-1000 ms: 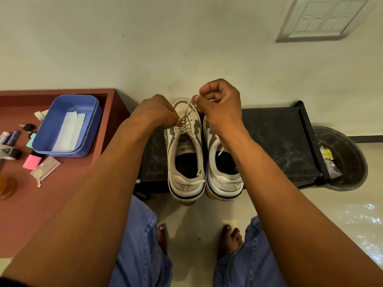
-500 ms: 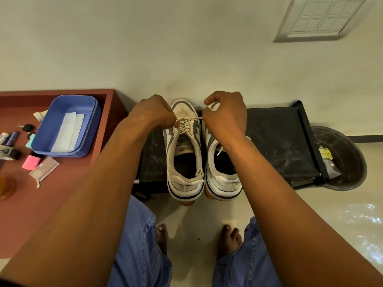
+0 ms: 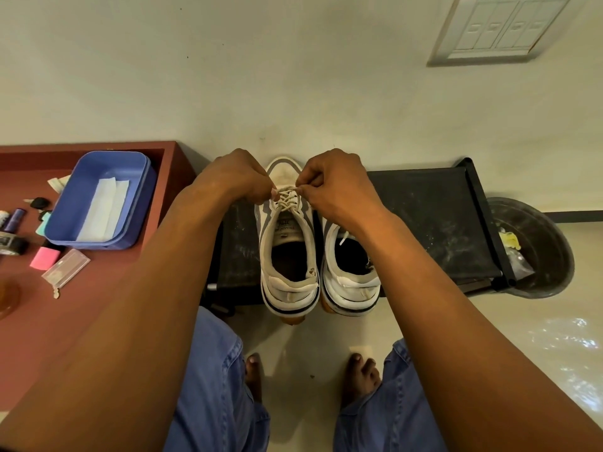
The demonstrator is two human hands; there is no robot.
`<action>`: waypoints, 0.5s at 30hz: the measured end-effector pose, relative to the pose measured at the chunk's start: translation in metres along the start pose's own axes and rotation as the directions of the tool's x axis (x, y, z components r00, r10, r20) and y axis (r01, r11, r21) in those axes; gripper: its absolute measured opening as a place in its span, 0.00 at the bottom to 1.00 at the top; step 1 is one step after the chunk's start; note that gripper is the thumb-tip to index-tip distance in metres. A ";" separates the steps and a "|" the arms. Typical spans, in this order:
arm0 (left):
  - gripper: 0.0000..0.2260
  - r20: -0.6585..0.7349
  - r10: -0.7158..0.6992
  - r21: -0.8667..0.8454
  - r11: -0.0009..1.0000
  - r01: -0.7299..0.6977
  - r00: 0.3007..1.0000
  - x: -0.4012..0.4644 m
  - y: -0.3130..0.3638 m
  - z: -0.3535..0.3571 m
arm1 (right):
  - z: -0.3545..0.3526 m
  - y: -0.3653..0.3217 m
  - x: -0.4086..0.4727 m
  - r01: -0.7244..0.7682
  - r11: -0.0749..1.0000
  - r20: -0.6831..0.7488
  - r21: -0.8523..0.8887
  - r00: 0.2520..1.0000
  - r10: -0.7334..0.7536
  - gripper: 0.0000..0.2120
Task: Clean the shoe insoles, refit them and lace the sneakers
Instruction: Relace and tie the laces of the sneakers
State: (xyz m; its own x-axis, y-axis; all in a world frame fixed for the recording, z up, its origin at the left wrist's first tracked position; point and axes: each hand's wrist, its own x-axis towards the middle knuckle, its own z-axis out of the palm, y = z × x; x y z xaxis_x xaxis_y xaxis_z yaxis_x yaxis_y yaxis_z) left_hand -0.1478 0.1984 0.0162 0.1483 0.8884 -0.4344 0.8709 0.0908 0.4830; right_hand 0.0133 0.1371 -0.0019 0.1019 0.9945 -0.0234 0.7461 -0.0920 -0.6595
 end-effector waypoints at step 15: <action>0.09 0.176 -0.115 0.141 0.986 0.090 0.978 -0.017 0.007 -0.018 | -0.016 0.006 -0.002 -0.075 0.950 0.105 -0.303 0.988 0.112 0.04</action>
State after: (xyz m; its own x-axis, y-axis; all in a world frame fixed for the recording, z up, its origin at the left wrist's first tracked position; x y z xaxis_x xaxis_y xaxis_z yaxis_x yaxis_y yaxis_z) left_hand -0.1525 0.1917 0.0413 0.1278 0.7788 -0.6141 0.9380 0.1064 0.3300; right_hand 0.0275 0.1337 0.0062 0.1149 0.9777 -0.1760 0.9003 -0.1774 -0.3975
